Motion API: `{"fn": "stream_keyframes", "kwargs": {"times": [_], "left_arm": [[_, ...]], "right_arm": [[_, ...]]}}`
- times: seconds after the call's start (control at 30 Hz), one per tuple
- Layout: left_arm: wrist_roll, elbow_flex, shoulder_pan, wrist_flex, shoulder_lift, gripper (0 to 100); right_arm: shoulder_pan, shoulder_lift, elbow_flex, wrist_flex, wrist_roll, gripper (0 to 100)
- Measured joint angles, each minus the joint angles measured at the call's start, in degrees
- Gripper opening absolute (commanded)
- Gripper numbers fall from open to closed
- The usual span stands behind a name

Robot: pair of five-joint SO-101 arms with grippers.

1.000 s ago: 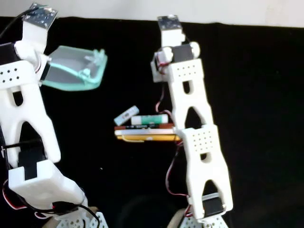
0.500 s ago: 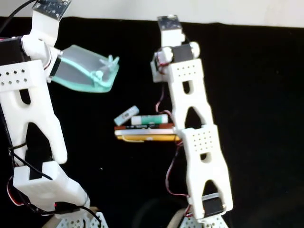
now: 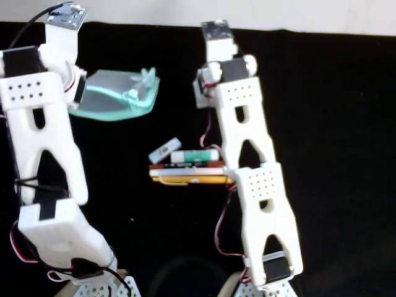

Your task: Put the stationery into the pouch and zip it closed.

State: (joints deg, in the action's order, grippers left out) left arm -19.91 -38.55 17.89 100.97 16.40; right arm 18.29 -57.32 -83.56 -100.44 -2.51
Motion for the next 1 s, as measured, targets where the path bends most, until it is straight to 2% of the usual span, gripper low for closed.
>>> {"fn": "stream_keyframes", "kwargs": {"times": [0.23,0.4,1.0], "left_arm": [[6.24,-7.38,-0.18,-0.35,8.18,1],[6.86,-8.62,-0.18,-0.09,6.33,1],[6.86,13.36,0.88,0.53,-31.3,1]], "right_arm": [[1.32,0.0,0.0,0.0,0.0,37.2],[1.85,0.0,0.0,0.0,0.0,37.2],[1.76,0.0,0.0,0.0,0.0,37.2]]}}
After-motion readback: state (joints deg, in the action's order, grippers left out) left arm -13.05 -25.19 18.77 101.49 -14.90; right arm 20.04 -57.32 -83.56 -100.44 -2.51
